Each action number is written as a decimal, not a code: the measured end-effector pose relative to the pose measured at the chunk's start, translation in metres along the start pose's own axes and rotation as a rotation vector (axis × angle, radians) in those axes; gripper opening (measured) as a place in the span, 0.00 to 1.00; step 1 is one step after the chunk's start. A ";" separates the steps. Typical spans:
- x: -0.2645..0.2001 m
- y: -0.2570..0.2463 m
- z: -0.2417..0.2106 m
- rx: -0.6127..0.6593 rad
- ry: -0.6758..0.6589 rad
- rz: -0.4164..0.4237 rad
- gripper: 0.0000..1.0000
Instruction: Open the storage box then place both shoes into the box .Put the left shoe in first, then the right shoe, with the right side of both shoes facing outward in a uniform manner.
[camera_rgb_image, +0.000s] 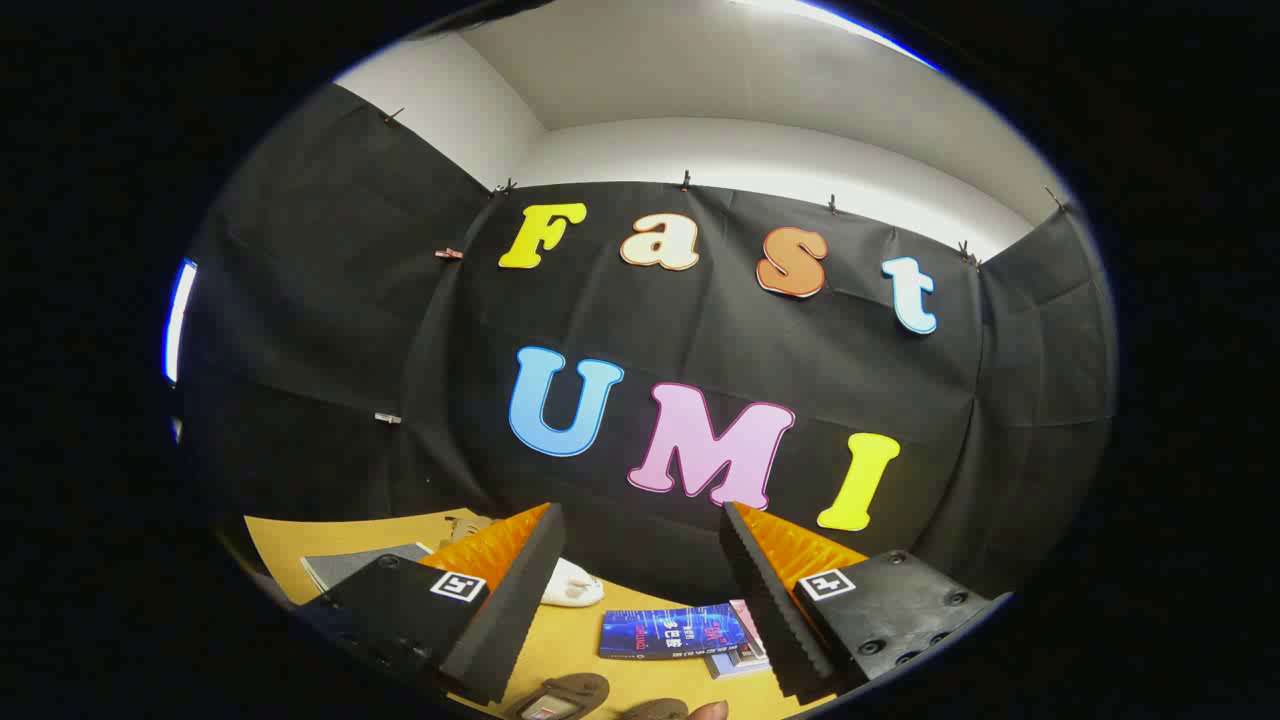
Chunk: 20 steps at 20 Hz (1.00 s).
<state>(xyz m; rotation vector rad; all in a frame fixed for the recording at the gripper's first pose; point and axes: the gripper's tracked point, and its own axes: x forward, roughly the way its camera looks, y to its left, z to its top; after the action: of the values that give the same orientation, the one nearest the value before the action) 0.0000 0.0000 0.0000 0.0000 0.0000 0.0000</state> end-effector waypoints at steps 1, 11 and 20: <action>0.001 -0.001 0.000 0.001 0.001 0.001 0.97; 0.009 0.002 -0.003 0.009 0.009 0.012 0.97; 0.011 0.024 -0.009 0.042 0.022 0.112 0.97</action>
<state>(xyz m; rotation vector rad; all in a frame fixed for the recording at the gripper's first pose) 0.0114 0.0242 -0.0088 0.0421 0.0216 0.1117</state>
